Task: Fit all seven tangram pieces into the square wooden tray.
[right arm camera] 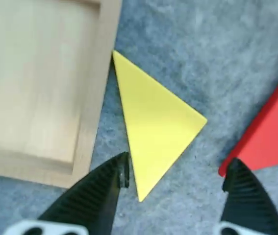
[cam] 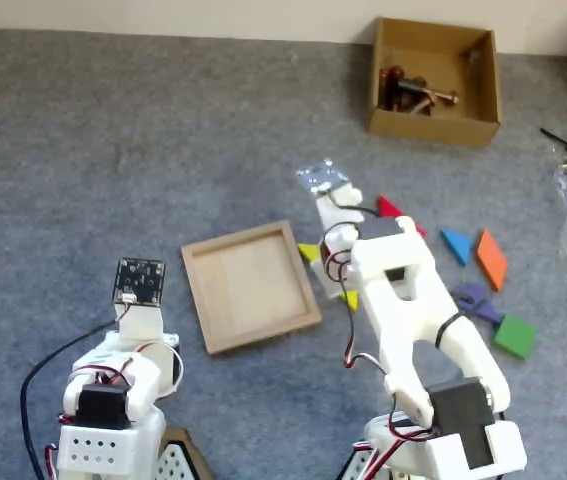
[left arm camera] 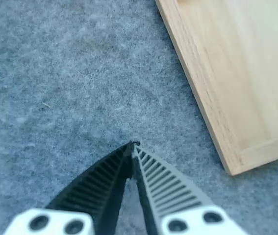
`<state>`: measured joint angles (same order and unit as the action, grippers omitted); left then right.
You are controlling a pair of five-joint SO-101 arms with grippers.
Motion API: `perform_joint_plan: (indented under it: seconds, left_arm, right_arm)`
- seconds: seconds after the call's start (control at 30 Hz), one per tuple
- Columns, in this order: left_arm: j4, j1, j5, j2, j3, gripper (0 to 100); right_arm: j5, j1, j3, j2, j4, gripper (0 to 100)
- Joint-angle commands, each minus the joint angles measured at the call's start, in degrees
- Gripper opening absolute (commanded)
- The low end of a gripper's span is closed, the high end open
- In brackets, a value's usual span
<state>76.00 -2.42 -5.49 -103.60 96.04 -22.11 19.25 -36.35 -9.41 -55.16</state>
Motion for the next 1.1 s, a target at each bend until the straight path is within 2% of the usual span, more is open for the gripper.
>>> perform_joint_plan:
  seconds: [0.0,0.2,0.37,0.63,0.87,1.07]
  left_arm:
    - [-0.1,0.8,-0.4,-0.4,1.1,1]
    - [-0.1,0.8,-0.4,-0.4,1.1,1]
    - [-0.1,0.8,-0.4,-0.4,1.1,1]
    - [-0.1,0.8,-0.4,-0.4,1.1,1]
    - [-0.1,0.8,-0.4,-0.4,1.1,1]
    - [-0.1,0.8,-0.4,-0.4,1.1,1]
  right_arm:
    - [-7.5,0.3,2.4,-3.3,-0.2,30.7]
    - [-15.9,0.4,2.4,-3.3,-0.1,30.9]
    - [-16.4,0.4,2.5,-2.2,2.3,31.0]
    - [-16.4,0.5,6.8,8.3,2.3,31.0]
    - [-16.9,3.2,10.5,13.3,2.6,31.0]
    - [-19.2,2.9,12.2,17.0,2.4,31.0]
